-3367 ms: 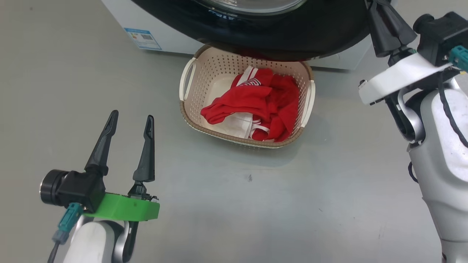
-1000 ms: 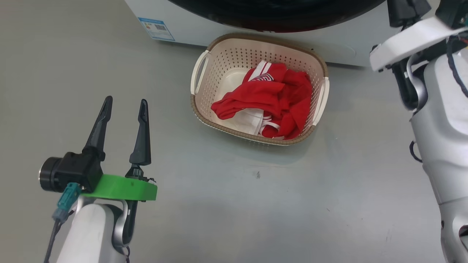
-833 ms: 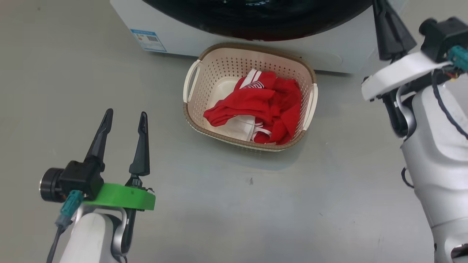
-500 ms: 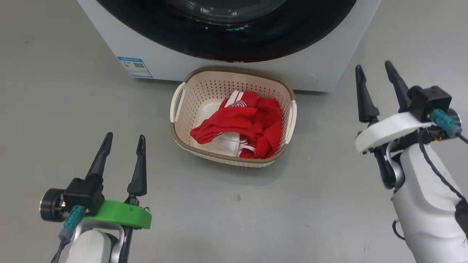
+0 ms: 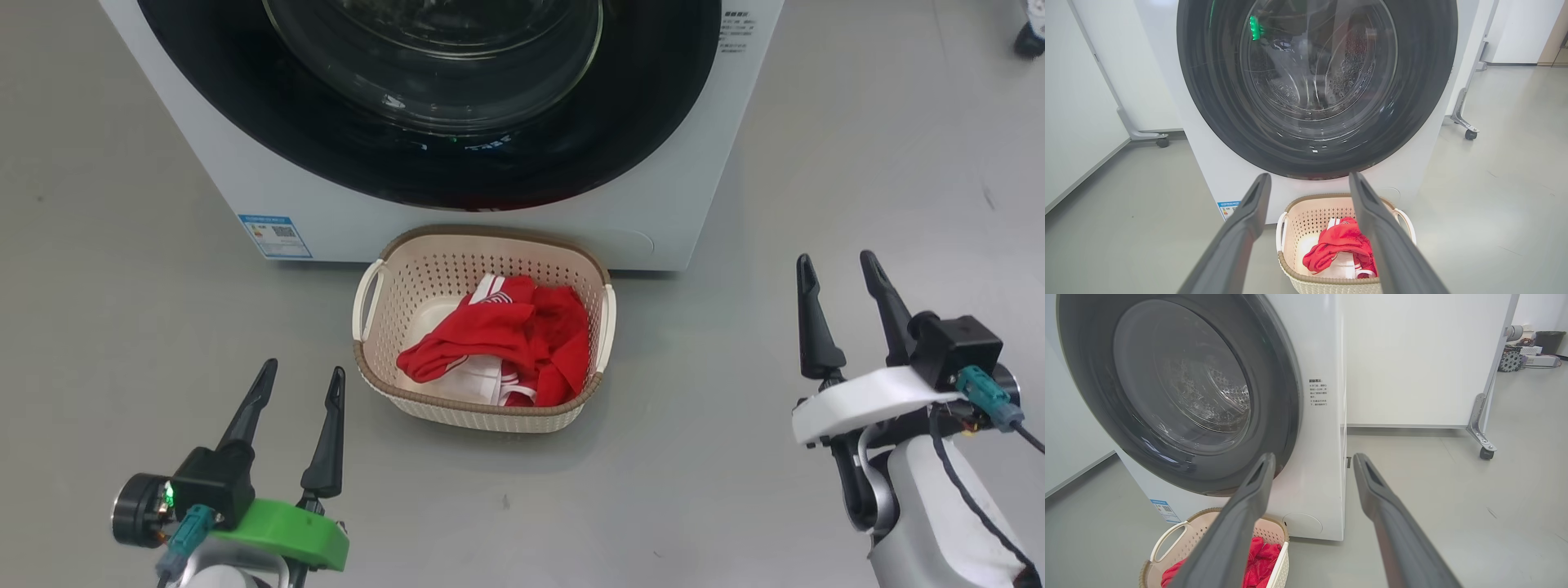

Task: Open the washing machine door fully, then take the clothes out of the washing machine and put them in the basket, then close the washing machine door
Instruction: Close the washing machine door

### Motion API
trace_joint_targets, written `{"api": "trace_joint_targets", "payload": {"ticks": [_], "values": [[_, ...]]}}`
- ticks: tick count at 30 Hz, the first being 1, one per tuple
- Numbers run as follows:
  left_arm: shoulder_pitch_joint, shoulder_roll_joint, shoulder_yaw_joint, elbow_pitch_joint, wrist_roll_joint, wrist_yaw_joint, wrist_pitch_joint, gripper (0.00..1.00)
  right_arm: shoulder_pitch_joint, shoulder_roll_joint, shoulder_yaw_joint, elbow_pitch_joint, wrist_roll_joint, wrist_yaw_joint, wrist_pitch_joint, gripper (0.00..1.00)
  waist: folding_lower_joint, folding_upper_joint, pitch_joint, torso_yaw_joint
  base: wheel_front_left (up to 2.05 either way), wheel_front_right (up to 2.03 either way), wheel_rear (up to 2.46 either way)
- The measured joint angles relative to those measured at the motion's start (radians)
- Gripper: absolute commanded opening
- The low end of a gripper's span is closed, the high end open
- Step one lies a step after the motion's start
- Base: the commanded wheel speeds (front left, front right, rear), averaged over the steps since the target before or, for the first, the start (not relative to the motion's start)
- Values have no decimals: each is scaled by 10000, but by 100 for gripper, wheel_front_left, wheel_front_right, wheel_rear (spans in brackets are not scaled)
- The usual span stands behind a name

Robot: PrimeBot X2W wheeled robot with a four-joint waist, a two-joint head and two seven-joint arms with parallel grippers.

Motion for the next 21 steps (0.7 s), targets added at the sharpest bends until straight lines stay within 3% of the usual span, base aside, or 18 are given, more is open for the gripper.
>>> {"api": "trace_joint_targets", "payload": {"ticks": [21], "values": [[665,-2,-8,-132,-2,67,0,100,2504,153,-134,-1367,-92,-384,0,100,0,0,-1065,-370,0,0,0]]}}
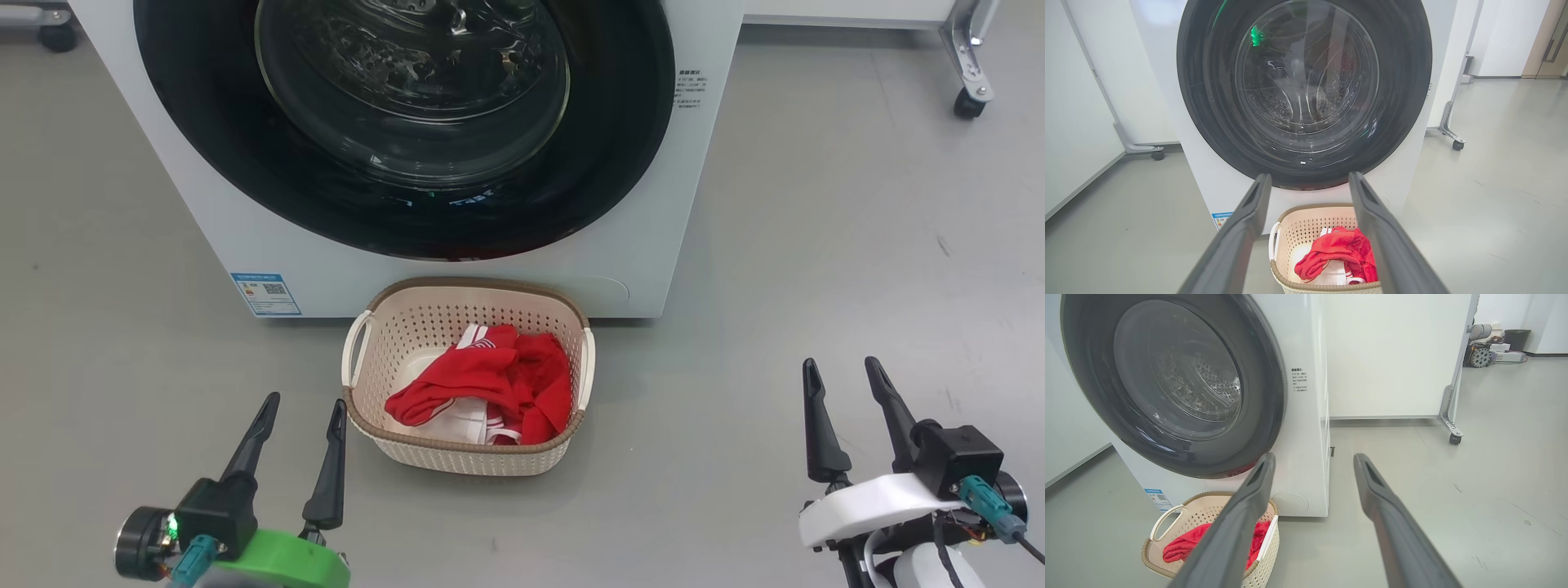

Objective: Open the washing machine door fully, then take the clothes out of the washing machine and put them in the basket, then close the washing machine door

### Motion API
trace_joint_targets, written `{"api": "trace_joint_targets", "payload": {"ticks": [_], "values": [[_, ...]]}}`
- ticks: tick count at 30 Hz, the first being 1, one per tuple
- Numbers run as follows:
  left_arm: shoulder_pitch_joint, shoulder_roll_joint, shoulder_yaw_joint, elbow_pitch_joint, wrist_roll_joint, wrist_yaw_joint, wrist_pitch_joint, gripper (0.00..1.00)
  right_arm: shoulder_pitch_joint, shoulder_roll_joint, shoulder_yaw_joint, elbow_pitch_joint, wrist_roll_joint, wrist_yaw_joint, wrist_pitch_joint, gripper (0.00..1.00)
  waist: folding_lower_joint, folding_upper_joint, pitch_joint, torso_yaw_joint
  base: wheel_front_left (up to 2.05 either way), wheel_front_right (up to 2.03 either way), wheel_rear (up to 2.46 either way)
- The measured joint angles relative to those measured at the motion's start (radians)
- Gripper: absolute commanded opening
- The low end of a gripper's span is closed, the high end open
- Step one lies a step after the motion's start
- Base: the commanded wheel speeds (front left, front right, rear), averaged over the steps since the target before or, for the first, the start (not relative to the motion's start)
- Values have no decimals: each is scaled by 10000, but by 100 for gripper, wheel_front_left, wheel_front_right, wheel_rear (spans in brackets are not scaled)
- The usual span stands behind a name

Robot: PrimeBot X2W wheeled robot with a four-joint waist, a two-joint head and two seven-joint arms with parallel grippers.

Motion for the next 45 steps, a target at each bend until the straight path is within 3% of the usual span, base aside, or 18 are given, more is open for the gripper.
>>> {"api": "trace_joint_targets", "payload": {"ticks": [45], "values": [[172,0,-48,-288,0,136,0,100,1304,-35,-115,-1639,-90,-349,98,100,0,0,-88,-69,0,0,0]]}}
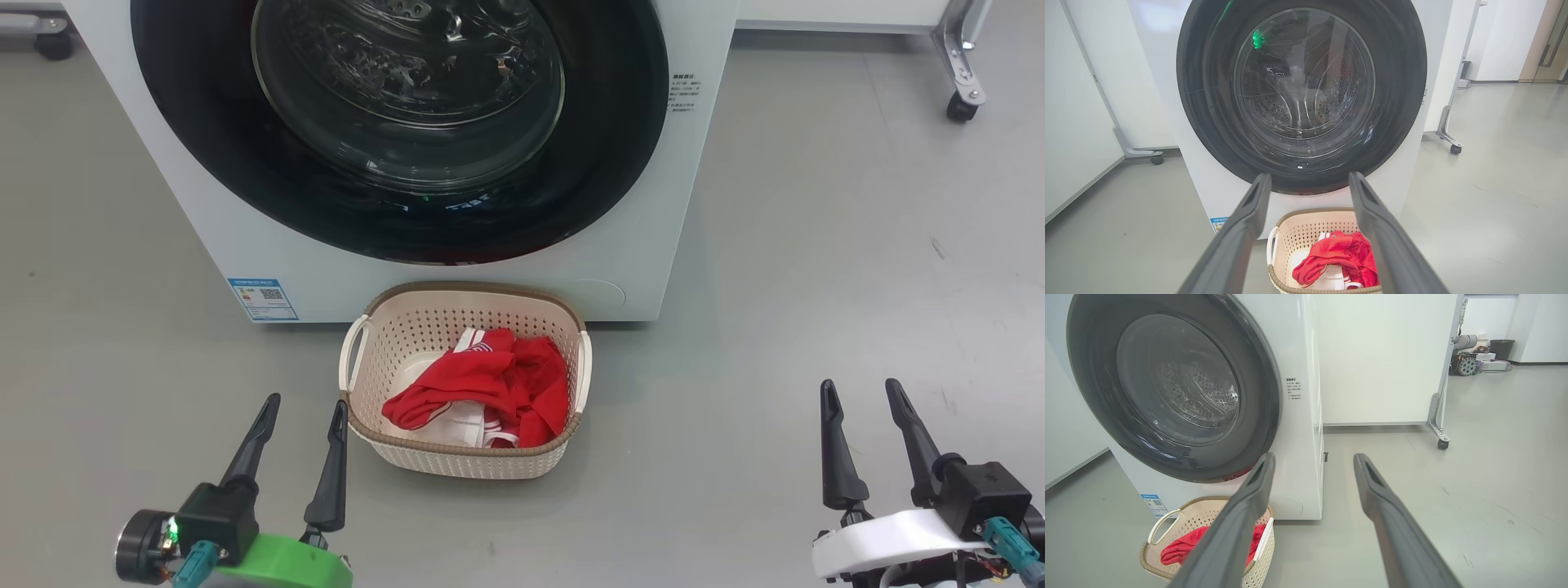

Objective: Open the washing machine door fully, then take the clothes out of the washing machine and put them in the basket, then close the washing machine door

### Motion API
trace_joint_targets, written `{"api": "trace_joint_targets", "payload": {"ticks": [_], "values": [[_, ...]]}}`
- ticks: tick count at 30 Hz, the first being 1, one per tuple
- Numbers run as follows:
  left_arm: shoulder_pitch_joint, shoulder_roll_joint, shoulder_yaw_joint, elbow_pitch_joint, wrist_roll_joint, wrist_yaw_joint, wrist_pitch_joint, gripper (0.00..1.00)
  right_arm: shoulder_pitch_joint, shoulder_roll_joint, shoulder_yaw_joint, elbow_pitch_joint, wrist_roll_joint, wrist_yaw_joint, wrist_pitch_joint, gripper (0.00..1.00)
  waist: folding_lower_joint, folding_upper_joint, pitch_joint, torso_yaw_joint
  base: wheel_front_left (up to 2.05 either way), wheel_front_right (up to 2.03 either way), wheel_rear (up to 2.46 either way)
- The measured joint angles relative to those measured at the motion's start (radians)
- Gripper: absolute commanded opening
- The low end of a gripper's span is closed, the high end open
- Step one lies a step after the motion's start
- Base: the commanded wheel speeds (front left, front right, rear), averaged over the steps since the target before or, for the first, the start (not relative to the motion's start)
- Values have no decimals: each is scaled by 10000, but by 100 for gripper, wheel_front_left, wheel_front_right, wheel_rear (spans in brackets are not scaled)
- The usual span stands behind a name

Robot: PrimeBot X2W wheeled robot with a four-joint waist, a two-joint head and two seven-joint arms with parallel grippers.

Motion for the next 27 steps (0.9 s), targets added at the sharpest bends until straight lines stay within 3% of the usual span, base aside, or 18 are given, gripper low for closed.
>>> {"api": "trace_joint_targets", "payload": {"ticks": [7,8,17,27], "values": [[6,0,-15,-42,0,35,2,100,33,-4,0,-121,0,0,13,100,0,0,12,19,0,0,0],[7,-10,-15,6,-2,35,6,0,33,12,4,-75,0,4,12,0,0,0,12,20,0,0,0],[211,-104,-65,387,-322,25,46,0,194,165,109,276,345,58,12,0,0,0,-1,-7,0,0,0],[232,-136,19,326,-1632,-61,236,0,197,234,82,251,1647,221,111,0,0,0,-59,-100,0,0,0]]}}
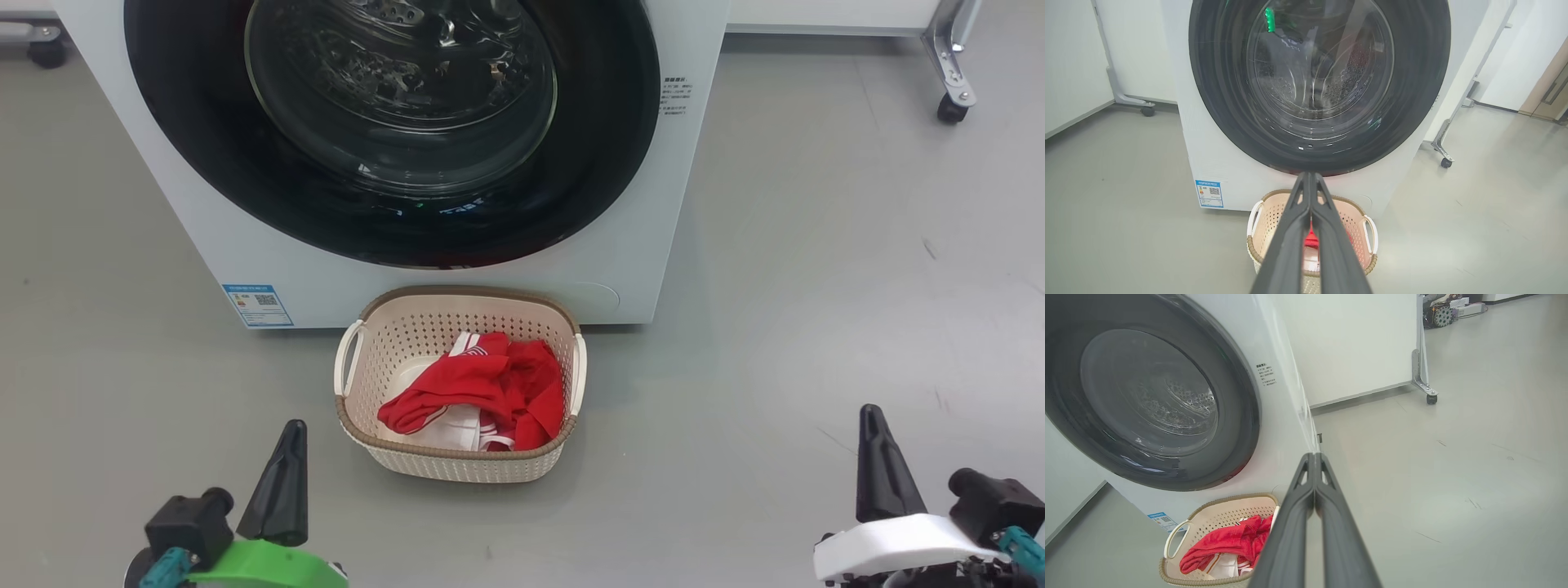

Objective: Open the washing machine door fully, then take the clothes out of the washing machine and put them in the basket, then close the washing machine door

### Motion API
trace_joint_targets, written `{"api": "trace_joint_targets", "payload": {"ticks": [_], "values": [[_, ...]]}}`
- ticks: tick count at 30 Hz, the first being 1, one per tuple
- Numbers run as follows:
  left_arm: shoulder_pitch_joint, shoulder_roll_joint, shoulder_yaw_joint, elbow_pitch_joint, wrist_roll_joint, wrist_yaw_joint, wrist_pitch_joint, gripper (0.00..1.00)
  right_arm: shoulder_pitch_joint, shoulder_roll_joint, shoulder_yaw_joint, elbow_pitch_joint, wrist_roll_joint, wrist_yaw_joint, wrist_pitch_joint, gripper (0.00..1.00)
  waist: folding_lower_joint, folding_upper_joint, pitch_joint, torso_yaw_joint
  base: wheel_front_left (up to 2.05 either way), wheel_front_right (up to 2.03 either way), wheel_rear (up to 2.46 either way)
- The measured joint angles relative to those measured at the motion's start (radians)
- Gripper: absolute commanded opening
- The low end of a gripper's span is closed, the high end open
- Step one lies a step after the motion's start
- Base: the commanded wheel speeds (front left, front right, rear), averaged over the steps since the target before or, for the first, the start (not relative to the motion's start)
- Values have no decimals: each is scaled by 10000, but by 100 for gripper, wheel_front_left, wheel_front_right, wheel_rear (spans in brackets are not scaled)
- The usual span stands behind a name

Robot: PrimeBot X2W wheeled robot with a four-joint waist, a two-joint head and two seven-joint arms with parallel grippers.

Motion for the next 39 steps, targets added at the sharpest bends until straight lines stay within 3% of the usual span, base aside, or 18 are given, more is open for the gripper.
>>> {"api": "trace_joint_targets", "payload": {"ticks": [39], "values": [[-137,21,1009,334,-5522,-355,1365,0,-697,-65,-828,754,5421,579,1277,0,0,0,-204,-314,0,0,0]]}}
